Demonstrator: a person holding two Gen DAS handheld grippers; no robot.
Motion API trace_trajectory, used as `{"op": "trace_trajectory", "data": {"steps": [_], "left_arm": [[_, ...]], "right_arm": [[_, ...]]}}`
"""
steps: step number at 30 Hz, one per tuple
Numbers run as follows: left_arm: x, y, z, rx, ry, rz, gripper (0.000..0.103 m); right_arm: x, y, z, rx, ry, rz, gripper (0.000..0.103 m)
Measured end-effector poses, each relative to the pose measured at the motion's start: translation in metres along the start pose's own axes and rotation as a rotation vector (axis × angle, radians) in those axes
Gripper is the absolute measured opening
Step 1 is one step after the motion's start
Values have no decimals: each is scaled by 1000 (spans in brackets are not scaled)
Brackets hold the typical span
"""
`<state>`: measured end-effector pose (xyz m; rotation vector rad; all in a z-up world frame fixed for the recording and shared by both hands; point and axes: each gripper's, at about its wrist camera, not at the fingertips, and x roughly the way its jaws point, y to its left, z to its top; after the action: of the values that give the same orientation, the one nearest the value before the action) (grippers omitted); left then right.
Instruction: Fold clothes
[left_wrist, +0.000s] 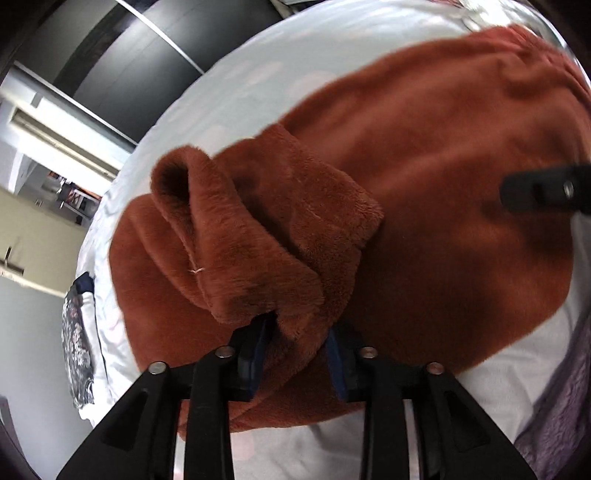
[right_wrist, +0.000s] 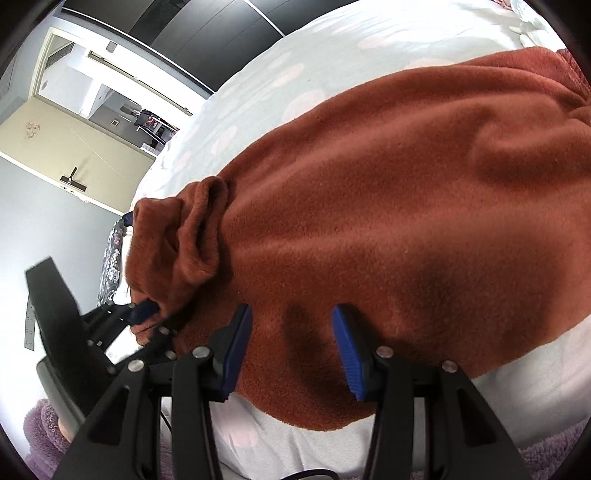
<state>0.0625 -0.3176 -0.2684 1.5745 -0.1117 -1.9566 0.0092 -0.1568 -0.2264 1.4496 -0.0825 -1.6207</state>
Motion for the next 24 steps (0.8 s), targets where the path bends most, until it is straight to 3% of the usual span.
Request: {"op": "trace_trajectory", "data": {"steps": [6, 12, 17, 19, 24], "left_arm": [[-9, 2, -5, 11, -38, -34, 42], [-43, 23, -16, -60, -135, -163, 53], [-67, 50, -28, -151, -223, -271, 53], [-74, 60, -31, -206, -247, -282, 53], [-61, 75, -28, -290, -217, -287, 53]], "right_arm": [[-1, 0, 3, 20, 5, 15, 44], [-7, -1, 2, 44, -1, 35, 44], [-7, -1, 0, 53, -3, 44, 44], [-9, -2, 0, 54, -5, 50, 44], [-10, 7, -1, 10, -11, 75, 44]]}}
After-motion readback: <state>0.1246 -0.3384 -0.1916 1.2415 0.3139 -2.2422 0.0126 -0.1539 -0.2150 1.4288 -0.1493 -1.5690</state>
